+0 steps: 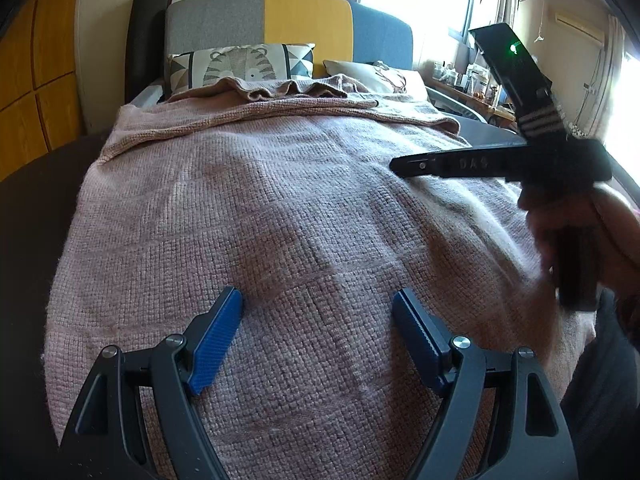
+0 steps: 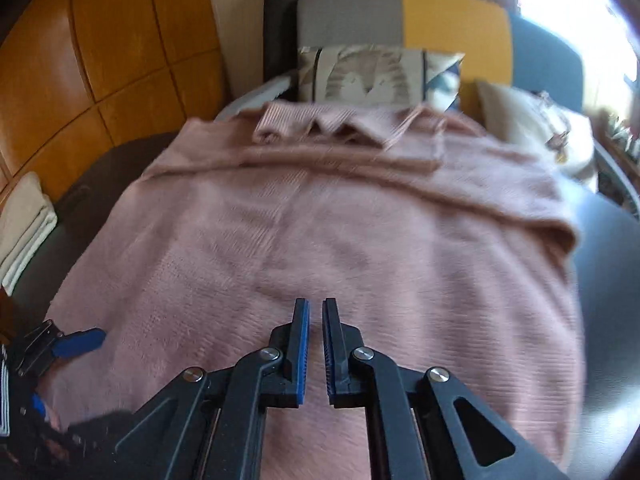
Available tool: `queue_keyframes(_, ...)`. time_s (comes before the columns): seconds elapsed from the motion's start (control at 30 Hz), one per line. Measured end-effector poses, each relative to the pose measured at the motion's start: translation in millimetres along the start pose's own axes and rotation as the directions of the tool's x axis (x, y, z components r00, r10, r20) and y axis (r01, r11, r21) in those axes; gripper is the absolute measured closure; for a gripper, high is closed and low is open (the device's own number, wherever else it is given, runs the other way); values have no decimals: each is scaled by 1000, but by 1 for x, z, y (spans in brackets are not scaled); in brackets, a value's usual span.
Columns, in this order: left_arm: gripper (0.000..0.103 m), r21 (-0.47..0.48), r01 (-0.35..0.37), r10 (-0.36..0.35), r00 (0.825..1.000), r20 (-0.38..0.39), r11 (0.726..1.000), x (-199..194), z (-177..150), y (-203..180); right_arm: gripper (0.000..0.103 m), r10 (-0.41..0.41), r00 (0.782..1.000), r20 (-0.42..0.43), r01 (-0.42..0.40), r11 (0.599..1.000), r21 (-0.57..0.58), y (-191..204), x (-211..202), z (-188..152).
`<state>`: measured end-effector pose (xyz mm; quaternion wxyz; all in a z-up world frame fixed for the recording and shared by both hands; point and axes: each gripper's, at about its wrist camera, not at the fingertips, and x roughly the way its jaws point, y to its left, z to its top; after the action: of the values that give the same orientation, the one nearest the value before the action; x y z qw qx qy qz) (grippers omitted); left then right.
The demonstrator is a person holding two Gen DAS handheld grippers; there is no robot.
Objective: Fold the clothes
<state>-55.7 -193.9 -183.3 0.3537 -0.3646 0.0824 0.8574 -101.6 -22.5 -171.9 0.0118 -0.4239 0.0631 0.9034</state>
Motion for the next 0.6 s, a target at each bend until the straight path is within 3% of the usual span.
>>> queue_keyframes(0.3,22,-1,3,-3,1000,-1,1000,0,0,0,97,53,999,-3,-52,999,10,-2,-30,-34)
queue_keyframes(0.43,22,1,2,-2,1000,-2,1000,0,0,0,97,-69,996,64,63,994,91,-45,-61,-42)
queue_keyframes(0.6,22,3,0,0,1000,-4,1000,1,0,-1,97,-211,978,-7,208,958,200,-117,-58,-59)
